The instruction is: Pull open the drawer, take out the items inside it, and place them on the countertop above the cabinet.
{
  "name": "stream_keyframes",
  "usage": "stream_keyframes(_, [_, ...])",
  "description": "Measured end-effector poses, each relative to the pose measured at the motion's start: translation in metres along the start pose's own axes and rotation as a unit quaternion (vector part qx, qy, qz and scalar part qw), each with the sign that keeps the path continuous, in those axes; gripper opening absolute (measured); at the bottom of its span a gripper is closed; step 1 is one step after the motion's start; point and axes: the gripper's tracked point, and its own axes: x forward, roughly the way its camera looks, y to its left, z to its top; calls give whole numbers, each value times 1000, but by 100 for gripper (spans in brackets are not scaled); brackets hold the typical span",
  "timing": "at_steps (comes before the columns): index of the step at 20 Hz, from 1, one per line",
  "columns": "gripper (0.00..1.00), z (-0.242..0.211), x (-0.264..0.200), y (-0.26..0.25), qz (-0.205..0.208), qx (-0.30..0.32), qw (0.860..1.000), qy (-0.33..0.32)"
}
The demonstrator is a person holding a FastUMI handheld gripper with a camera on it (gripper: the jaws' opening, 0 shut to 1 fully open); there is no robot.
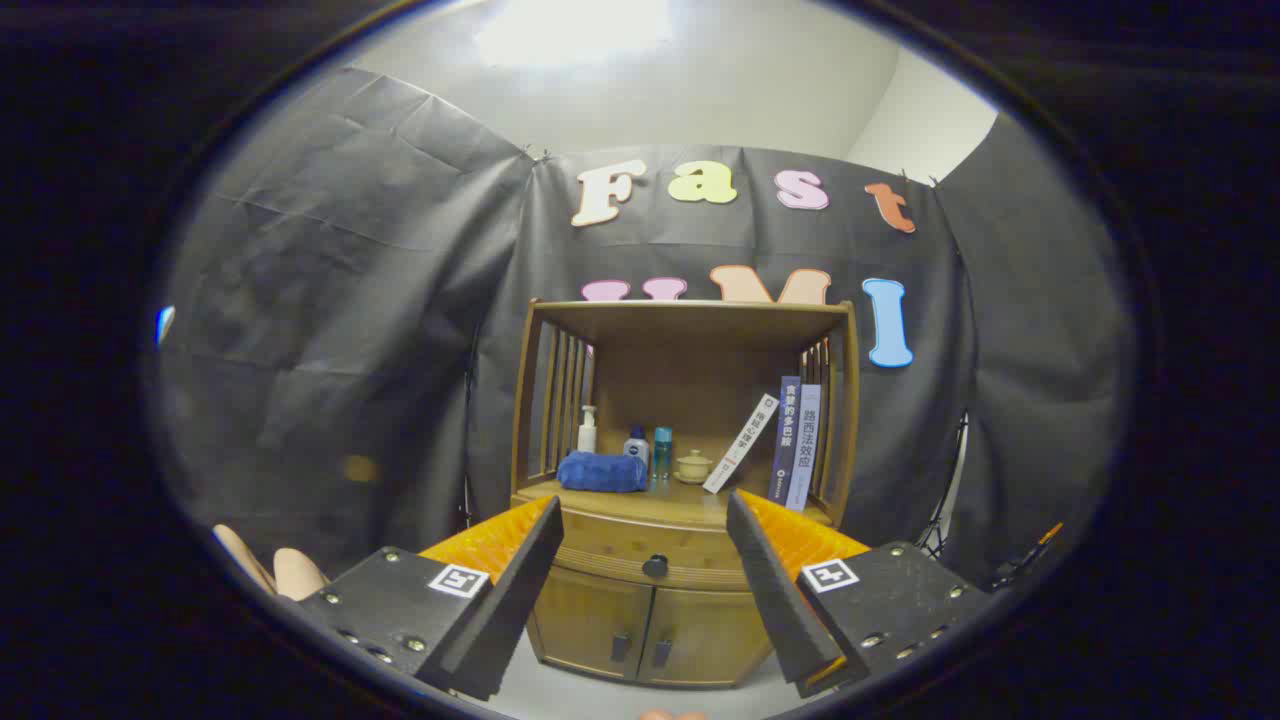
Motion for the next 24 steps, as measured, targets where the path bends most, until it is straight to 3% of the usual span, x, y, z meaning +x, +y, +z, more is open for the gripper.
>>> stream_keyframes(24, [98,-18,3,6,4,-3,1000,11])
